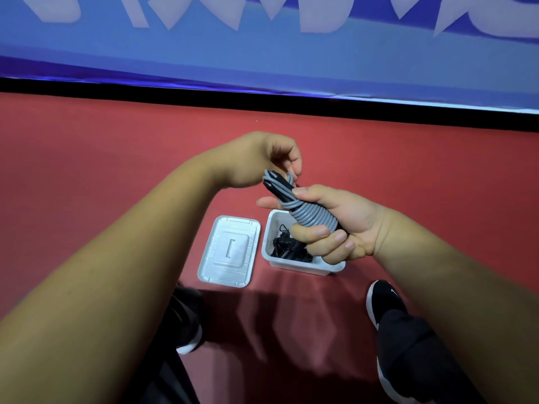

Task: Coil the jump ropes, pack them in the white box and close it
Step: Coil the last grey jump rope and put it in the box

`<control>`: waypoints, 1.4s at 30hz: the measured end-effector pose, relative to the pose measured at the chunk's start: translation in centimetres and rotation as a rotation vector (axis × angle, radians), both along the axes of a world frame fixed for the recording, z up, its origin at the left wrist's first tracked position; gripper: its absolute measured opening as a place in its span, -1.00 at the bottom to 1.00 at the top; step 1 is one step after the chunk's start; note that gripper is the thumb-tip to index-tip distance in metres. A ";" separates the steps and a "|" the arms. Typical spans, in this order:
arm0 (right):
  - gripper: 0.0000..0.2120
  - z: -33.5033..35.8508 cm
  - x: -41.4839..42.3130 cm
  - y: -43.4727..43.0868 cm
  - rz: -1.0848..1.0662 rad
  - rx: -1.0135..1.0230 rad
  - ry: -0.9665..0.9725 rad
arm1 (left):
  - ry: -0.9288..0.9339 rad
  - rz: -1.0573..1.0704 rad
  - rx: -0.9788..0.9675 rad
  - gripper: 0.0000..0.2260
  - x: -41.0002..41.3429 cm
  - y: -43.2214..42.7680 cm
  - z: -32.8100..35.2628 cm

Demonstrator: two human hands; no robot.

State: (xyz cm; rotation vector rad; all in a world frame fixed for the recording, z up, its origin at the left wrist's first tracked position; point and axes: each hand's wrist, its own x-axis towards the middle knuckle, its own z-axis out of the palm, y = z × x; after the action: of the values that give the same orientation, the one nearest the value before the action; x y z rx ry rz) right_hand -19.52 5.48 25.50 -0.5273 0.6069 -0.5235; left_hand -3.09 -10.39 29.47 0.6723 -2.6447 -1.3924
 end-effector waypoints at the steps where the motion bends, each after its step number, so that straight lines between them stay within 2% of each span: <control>1: -0.54 -0.1 0.1 0.0 0.000 -0.004 -0.002 | 0.017 0.013 0.010 -0.75 -0.1 0.0 0.1; 5: -0.60 -0.4 0.2 0.1 -0.004 0.014 0.028 | 0.066 0.043 -0.001 -0.71 -0.2 -0.1 0.6; 12: -0.72 -0.6 0.5 -0.1 -0.068 0.066 0.225 | 0.017 0.015 -0.079 -0.62 -0.4 0.2 1.4; 17: -0.74 -0.9 0.5 -0.7 -0.249 0.129 0.405 | -0.019 0.046 -0.195 -0.66 -0.1 -0.1 1.8; 21: -0.61 -1.6 0.0 -1.3 -0.457 0.161 0.480 | -0.059 0.062 -0.215 -0.68 0.0 0.1 1.9; 25: -0.54 -1.8 -0.4 -1.8 -0.652 0.143 0.465 | -0.004 0.168 -0.016 -0.76 -0.2 0.3 1.4; 27: -0.53 -1.7 -0.5 -1.9 -0.718 0.132 0.469 | 0.059 0.268 0.217 -0.80 -0.4 0.5 1.1; 30: -0.48 -1.8 -0.6 -2.1 -0.768 0.110 0.494 | 0.042 0.367 0.608 -0.63 -0.7 0.4 0.6; 32: -0.37 -1.8 -0.5 -2.2 -0.782 0.093 0.517 | -0.001 0.374 0.767 -0.61 -0.8 0.1 0.3; 34: -0.26 -1.8 -0.5 -2.3 -0.789 0.083 0.552 | -0.055 0.339 0.765 -0.68 -0.8 0.1 0.0; 37: -0.22 -1.5 -0.6 -2.2 -0.777 0.084 0.584 | -0.102 0.311 0.679 -0.80 -0.8 0.1 -0.8; 40: -0.32 -0.9 -0.6 -2.0 -0.758 0.093 0.599 | -0.035 0.311 0.646 -0.94 -1.1 0.0 -1.2; 42: -0.36 -0.5 -0.7 -2.0 -0.765 0.096 0.609 | 0.036 0.288 0.614 -0.92 -1.3 0.0 -1.4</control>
State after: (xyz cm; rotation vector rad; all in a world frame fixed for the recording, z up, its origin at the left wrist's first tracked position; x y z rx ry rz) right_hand -20.22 3.49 25.00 -0.3433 1.4313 -1.0596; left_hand -4.36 -10.36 28.07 1.0129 -1.9634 -2.0905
